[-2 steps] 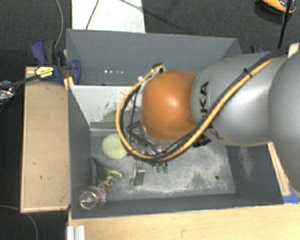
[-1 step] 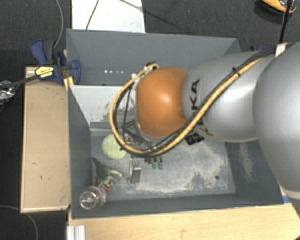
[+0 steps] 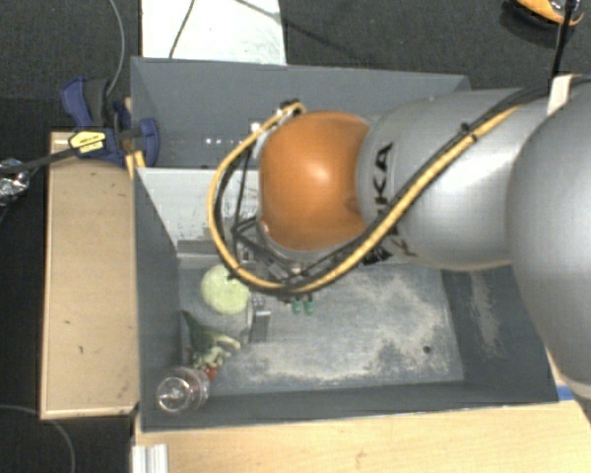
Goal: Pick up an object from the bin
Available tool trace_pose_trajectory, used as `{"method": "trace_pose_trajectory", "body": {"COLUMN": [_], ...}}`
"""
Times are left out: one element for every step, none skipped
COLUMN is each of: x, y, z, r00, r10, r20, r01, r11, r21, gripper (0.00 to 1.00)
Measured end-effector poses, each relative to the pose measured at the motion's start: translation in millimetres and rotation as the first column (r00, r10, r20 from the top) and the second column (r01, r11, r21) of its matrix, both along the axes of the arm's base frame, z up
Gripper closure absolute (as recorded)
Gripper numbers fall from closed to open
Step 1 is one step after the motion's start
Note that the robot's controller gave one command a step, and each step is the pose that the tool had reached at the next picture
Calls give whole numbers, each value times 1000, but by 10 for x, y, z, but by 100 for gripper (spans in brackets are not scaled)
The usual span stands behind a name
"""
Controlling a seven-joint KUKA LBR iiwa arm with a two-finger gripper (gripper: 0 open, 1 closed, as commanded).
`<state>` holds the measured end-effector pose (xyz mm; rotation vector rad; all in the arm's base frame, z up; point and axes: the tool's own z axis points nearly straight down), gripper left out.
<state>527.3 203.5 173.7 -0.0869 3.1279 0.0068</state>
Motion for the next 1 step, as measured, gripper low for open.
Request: {"method": "trace_pose_trajectory", "body": {"x": [193], "y": [185], "z": [-470], "r00": [1000], "r10": [2], "r20": [-7], "r01": [-2], "r11": [1000], "r21": [-1], "gripper": [0]}}
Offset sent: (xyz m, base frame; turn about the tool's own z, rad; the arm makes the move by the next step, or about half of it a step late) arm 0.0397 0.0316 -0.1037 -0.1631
